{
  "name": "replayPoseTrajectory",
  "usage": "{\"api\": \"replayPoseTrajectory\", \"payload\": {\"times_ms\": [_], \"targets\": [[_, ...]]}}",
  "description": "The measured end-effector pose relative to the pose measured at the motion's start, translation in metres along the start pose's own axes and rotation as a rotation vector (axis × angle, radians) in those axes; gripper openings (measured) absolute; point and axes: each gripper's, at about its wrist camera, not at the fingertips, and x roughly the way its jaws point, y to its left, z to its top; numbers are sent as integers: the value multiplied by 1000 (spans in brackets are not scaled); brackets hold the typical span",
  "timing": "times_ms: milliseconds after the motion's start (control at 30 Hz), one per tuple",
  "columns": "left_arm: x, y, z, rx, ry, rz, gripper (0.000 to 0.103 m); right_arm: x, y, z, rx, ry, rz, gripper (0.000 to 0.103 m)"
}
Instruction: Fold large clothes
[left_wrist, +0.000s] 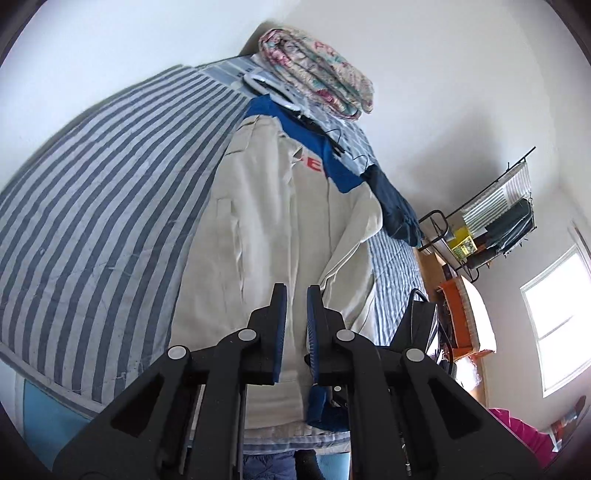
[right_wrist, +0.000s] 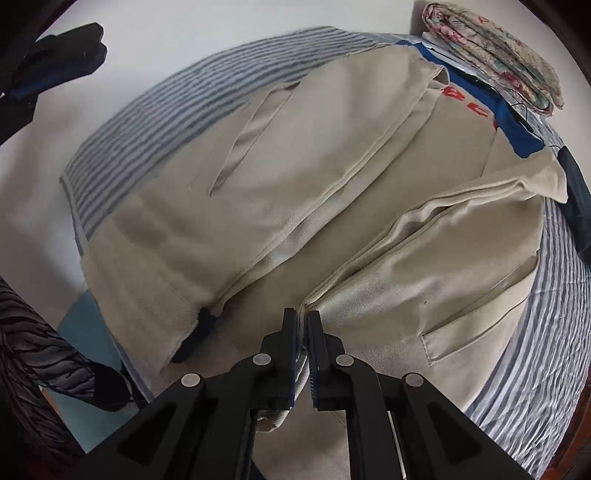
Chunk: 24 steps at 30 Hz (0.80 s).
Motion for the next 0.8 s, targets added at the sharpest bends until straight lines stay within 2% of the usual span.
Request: {"api": "replayPoseTrajectory", "payload": {"times_ms": [67, 100, 133, 167, 200, 300, 333, 400, 500, 633, 767, 800], "targets": [[9, 3, -1, -19, 28, -2, 8, -4, -9, -4, 35, -11, 54, 10], [16, 2, -3, -28, 45, -14, 13, -10, -13, -4, 54, -20, 96, 13], [24, 1, -5, -33, 64, -31, 26, -15, -17, -5, 69, -27, 140, 23], [30, -2, -6, -31, 78, -41, 32, -24, -22, -8, 80, -40, 183, 32], [37, -6, -9, -21, 94, -49, 41, -34, -26, -12, 83, -59, 209, 33], [57, -24, -17, 24, 149, -69, 45, -62, -43, -28, 108, -110, 244, 36], [63, -29, -20, 36, 165, -72, 50, -69, -53, -33, 129, -125, 252, 40], [76, -39, -27, 64, 193, -68, 55, -80, -75, -42, 178, -155, 247, 47], [103, -52, -39, 120, 247, -30, 55, -88, -111, -49, 259, -193, 223, 51], [133, -59, -53, 154, 313, 19, 55, -88, -170, -48, 426, -257, 245, 60], [153, -61, -66, 194, 365, 47, 55, -76, -222, -32, 546, -316, 238, 75], [156, -62, -69, 207, 372, 53, 55, -70, -234, -27, 576, -323, 242, 75]]}}
